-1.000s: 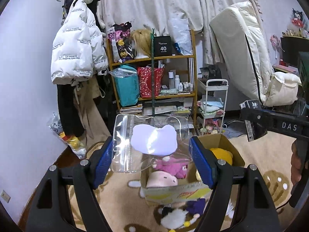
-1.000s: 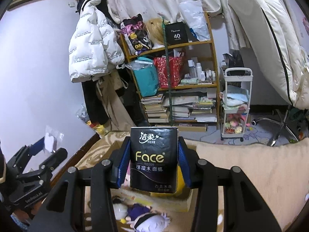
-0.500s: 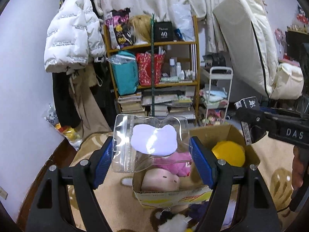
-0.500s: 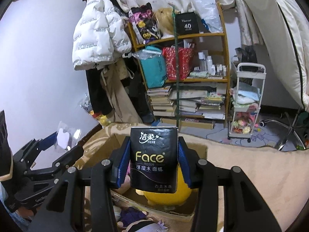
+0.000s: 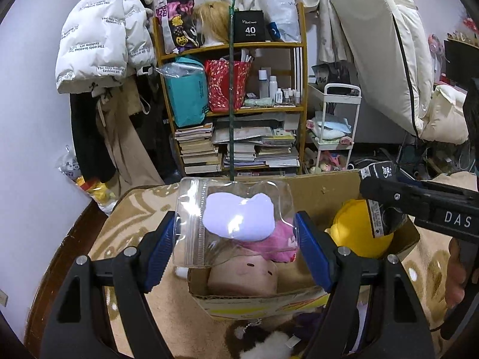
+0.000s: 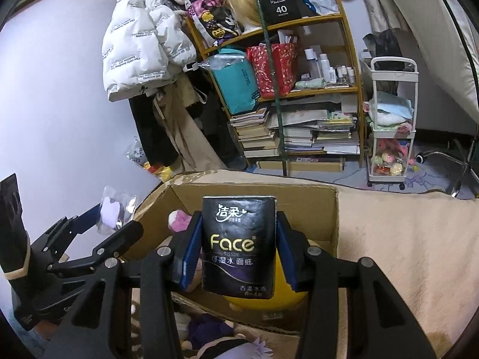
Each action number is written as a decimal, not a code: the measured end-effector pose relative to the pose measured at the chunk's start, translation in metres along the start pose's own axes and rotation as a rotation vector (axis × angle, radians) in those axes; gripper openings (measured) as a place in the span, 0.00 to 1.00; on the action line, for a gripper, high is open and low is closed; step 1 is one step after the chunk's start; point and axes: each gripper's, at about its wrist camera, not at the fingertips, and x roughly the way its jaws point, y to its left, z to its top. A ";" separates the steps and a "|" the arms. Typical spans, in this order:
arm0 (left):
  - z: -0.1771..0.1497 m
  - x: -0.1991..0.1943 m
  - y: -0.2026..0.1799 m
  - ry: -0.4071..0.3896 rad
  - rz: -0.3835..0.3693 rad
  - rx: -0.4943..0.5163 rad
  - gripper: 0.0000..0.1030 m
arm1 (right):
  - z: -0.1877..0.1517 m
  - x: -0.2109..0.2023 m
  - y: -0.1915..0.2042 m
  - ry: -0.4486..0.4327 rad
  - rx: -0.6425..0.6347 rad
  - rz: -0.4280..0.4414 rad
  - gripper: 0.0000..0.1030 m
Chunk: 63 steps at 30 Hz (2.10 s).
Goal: Organize soft objects
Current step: 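Open both tools to drop the Face pack and clear bag into the box, then lower both tools toward the fluffy plush and purple-haired doll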
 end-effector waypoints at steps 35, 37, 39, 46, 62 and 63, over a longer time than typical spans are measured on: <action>-0.013 -0.034 0.022 0.051 0.082 -0.064 0.96 | -0.005 -0.042 0.004 -0.010 0.046 -0.015 0.97; -0.013 -0.043 0.021 0.042 0.084 -0.056 0.96 | -0.008 -0.048 0.006 -0.014 0.045 -0.024 0.98; -0.013 -0.053 0.020 0.027 0.086 -0.047 0.97 | -0.010 -0.055 0.009 -0.013 0.042 -0.037 0.98; -0.016 -0.082 0.018 0.022 0.074 -0.037 0.97 | -0.020 -0.078 0.017 -0.009 0.034 -0.047 1.00; -0.037 -0.128 0.012 0.036 0.079 -0.011 0.97 | -0.048 -0.112 0.029 0.017 0.026 -0.062 1.00; -0.039 -0.128 0.012 0.040 0.076 -0.012 0.97 | -0.050 -0.113 0.029 0.021 0.030 -0.064 1.00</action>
